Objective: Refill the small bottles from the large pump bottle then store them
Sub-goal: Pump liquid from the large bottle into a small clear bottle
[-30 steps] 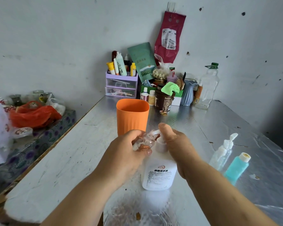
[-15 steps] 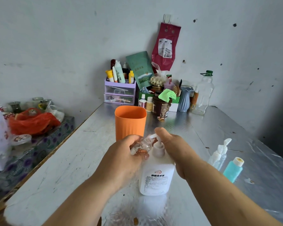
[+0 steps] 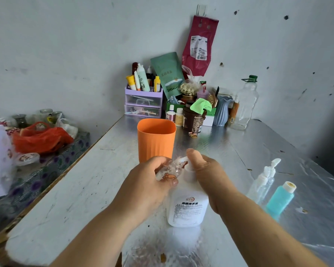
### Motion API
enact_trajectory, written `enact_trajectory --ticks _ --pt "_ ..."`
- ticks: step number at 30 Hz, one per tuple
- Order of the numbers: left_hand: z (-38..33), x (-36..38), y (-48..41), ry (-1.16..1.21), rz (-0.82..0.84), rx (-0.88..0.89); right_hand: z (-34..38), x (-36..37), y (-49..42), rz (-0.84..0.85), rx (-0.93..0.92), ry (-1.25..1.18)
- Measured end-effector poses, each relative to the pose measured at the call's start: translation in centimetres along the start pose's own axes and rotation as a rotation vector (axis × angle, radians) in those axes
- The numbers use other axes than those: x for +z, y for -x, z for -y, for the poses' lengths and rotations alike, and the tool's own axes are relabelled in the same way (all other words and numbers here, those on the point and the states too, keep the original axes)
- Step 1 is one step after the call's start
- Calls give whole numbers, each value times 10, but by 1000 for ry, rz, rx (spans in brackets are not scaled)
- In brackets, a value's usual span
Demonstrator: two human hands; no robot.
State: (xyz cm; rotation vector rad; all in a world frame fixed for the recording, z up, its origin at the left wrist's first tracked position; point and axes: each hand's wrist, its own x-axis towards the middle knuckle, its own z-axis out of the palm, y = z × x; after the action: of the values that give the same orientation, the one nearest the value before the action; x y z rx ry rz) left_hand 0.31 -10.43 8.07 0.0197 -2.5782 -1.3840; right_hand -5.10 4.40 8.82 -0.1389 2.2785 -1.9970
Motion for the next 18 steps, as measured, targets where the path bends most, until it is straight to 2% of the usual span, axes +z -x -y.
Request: enact_trajectory --ticks 18 --pt "-10 -3 0 4 0 7 16 -2 5 24 67 13"
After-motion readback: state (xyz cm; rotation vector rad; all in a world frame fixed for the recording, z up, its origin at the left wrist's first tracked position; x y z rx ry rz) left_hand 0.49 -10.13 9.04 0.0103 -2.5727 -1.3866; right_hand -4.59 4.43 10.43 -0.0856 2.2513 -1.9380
